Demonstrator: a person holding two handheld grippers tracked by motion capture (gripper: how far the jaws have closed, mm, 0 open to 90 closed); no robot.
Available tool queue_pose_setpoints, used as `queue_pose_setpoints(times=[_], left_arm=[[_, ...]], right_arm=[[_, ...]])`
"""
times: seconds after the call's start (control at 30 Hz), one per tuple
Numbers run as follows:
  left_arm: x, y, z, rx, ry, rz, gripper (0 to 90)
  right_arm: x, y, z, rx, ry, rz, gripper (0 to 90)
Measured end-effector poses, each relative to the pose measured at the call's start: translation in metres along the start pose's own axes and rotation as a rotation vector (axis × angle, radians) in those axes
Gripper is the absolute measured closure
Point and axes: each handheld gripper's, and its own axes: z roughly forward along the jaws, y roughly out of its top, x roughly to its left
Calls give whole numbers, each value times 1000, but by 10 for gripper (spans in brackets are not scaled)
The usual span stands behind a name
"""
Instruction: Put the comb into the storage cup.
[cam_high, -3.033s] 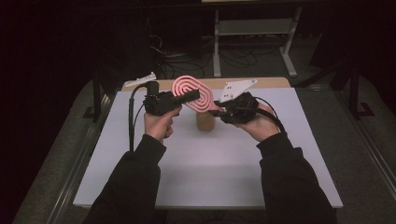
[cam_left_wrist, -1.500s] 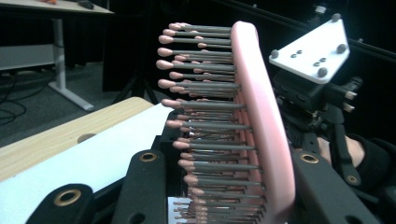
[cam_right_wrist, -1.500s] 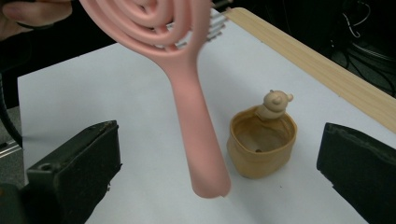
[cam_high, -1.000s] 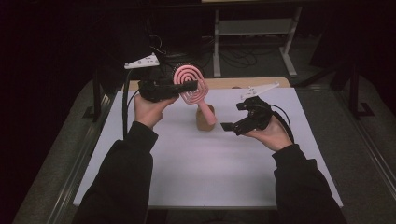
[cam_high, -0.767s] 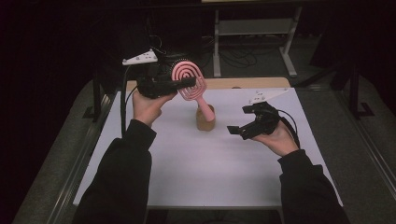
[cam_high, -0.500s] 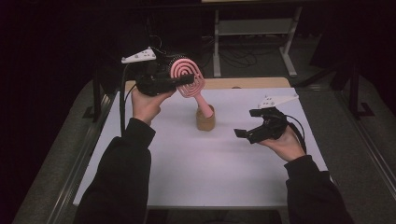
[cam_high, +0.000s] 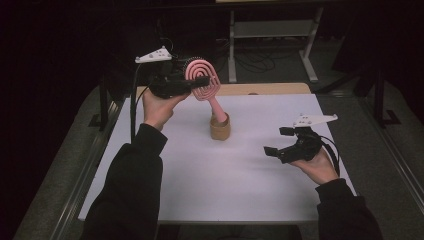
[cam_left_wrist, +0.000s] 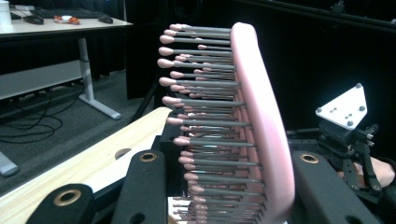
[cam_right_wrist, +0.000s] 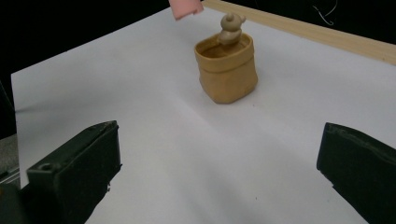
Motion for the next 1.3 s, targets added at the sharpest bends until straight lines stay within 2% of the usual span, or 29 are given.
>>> queue_pose_setpoints(times=[0.27, 0.4, 0.57, 0.9, 1.1, 1.3], left_arm=[[3, 6, 2, -3, 22, 8, 627], [6, 8, 2, -5, 30, 2, 628], [12, 8, 3, 5, 53, 1, 628], [27, -4, 12, 35, 72, -9, 627], [31, -14, 19, 35, 72, -29, 628], [33, -21, 26, 41, 79, -36, 627]], right_arm=[[-6, -25, -9, -17, -8, 30, 0], [-4, -32, -12, -10, -11, 30, 0], [0, -38, -17, -27, -14, 26, 0], [2, -50, -22, -59, -40, 19, 0], [-2, -57, -25, -75, -64, 36, 0], [-3, -57, -27, -92, -65, 37, 0]])
